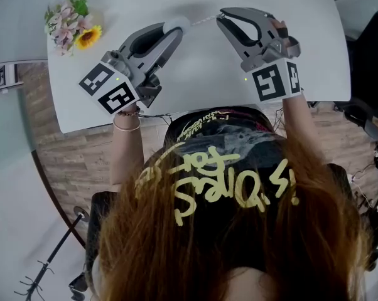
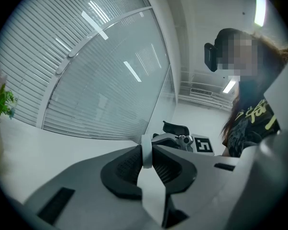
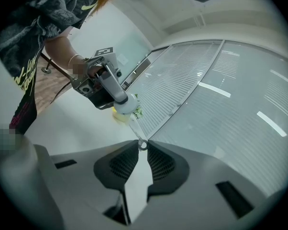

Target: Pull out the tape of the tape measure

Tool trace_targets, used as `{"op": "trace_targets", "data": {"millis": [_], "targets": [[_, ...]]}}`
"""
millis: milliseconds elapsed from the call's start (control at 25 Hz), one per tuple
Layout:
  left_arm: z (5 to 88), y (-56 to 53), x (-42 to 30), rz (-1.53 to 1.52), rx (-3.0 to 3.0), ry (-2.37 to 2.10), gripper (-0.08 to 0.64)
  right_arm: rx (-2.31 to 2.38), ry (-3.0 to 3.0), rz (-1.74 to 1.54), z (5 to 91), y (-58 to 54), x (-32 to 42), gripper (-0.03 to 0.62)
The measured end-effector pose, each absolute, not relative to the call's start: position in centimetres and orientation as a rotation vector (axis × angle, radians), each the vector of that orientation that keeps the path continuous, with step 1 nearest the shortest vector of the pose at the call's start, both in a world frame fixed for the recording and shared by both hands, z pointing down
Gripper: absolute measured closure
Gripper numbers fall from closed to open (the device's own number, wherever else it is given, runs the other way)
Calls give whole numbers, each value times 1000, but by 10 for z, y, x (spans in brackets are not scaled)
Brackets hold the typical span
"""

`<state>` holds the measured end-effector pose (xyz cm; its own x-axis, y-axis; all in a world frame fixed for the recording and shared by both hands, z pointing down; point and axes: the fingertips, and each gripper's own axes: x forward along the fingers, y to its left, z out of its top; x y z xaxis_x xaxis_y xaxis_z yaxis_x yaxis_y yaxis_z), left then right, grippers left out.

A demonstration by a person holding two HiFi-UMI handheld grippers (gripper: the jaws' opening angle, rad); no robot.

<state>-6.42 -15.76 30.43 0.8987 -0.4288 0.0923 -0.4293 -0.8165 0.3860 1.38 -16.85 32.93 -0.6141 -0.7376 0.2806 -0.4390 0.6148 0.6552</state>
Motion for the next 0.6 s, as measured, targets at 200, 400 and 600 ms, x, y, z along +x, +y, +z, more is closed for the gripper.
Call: {"op": "trace_targets", "data": {"millis": [200, 400, 600], "targets": [[308, -158, -64, 6, 2655, -626, 499, 911, -2316, -736, 332, -168, 8, 531], [304, -147, -81, -4, 2664, -621, 499, 896, -2320, -751, 328, -154, -16, 531], [304, -144, -98, -14, 2667, -612, 499, 884, -2321, -759, 328, -151, -38, 531]]}}
